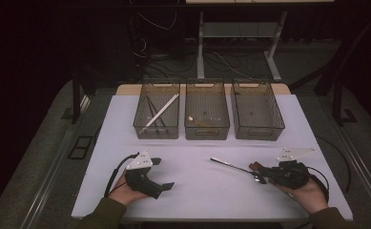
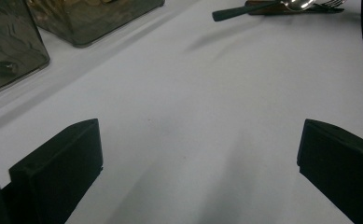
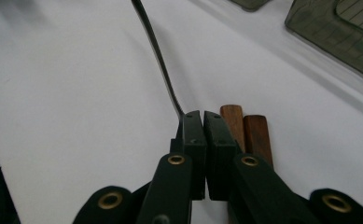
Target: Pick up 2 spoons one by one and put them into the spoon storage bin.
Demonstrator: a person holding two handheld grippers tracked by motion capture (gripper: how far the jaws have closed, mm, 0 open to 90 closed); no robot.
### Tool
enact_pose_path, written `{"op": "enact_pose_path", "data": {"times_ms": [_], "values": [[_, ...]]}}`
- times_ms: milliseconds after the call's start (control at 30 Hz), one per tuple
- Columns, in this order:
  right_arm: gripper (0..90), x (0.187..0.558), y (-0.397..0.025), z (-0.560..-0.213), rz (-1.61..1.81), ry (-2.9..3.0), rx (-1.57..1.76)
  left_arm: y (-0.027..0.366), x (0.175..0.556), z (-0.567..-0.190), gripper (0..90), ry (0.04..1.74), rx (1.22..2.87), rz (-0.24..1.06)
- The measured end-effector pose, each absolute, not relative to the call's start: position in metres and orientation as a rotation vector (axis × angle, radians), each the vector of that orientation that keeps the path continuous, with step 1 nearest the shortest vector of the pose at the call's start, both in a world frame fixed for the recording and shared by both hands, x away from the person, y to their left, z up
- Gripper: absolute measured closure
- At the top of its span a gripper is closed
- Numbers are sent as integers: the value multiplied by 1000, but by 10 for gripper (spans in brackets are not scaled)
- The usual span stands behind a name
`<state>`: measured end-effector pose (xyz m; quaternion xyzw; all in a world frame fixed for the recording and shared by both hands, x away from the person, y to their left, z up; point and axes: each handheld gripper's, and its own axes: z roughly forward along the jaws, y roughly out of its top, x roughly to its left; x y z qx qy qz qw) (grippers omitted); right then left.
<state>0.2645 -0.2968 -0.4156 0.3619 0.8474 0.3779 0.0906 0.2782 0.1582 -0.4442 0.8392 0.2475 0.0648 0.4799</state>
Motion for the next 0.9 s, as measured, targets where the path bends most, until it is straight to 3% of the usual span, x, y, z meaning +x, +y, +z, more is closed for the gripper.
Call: {"op": "enact_pose_path", "data": {"times_ms": [900], "values": [[887, 292, -289, -388, 1173, 2360, 1155, 157, 278, -444, 0, 600, 2052, 168]]}}
